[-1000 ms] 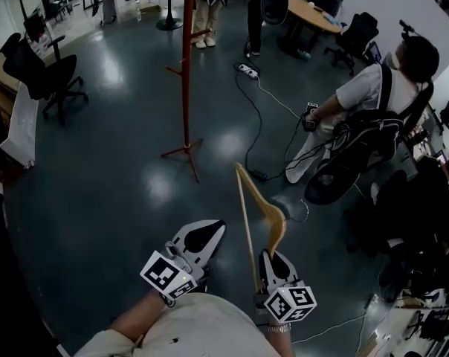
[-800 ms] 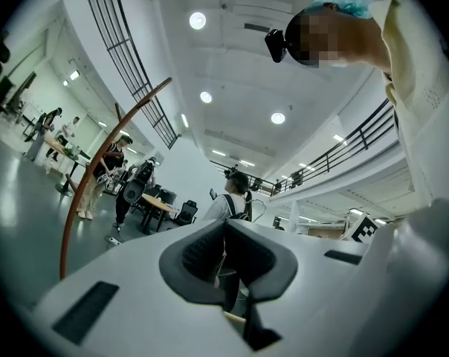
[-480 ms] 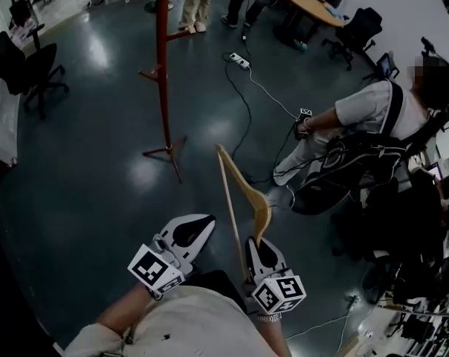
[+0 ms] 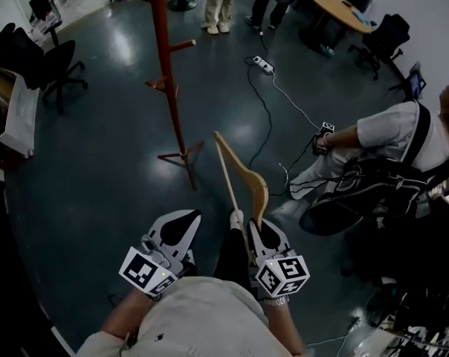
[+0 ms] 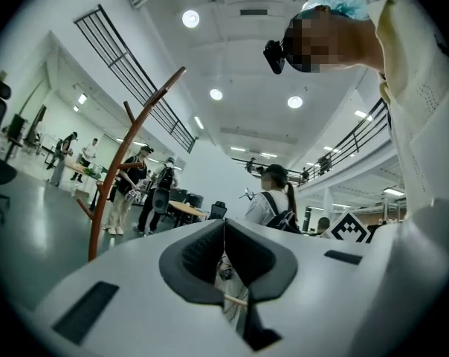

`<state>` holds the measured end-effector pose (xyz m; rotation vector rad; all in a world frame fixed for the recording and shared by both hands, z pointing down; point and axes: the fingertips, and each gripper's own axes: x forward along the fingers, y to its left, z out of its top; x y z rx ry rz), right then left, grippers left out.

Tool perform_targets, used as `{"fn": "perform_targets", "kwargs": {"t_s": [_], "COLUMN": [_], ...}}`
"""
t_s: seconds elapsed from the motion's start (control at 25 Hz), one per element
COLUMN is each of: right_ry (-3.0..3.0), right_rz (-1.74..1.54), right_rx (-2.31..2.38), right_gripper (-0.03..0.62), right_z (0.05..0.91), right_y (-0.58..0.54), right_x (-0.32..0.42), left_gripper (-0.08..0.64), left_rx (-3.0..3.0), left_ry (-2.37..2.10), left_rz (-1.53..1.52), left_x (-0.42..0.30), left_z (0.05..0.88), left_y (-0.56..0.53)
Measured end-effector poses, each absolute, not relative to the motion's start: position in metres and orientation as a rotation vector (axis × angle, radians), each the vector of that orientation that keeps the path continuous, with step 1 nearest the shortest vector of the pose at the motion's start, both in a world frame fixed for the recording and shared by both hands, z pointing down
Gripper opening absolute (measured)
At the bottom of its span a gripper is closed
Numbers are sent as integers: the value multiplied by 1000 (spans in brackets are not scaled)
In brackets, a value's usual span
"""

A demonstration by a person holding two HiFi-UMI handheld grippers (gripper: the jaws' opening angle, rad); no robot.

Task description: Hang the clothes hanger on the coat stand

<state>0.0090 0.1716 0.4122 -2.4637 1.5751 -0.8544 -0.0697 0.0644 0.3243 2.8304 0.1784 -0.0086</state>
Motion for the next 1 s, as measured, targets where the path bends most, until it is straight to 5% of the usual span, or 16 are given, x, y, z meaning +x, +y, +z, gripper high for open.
{"fn": "perform_targets", "kwargs": {"t_s": [0.44, 1.0], "right_ry": [2025, 2503], "right_rz": [-940, -819], "right_rx": [-2284, -2221], "right_gripper": [69, 69], "right_z": [442, 481], "right_y": [73, -32], "right_x": [161, 270], "left_gripper": [12, 12], "left_rx": [2837, 2778], "left_ry": [-357, -886], "left_rz": [-122, -149], "left_x": [43, 75], "left_z": [315, 330], "left_y": [-6, -38]}}
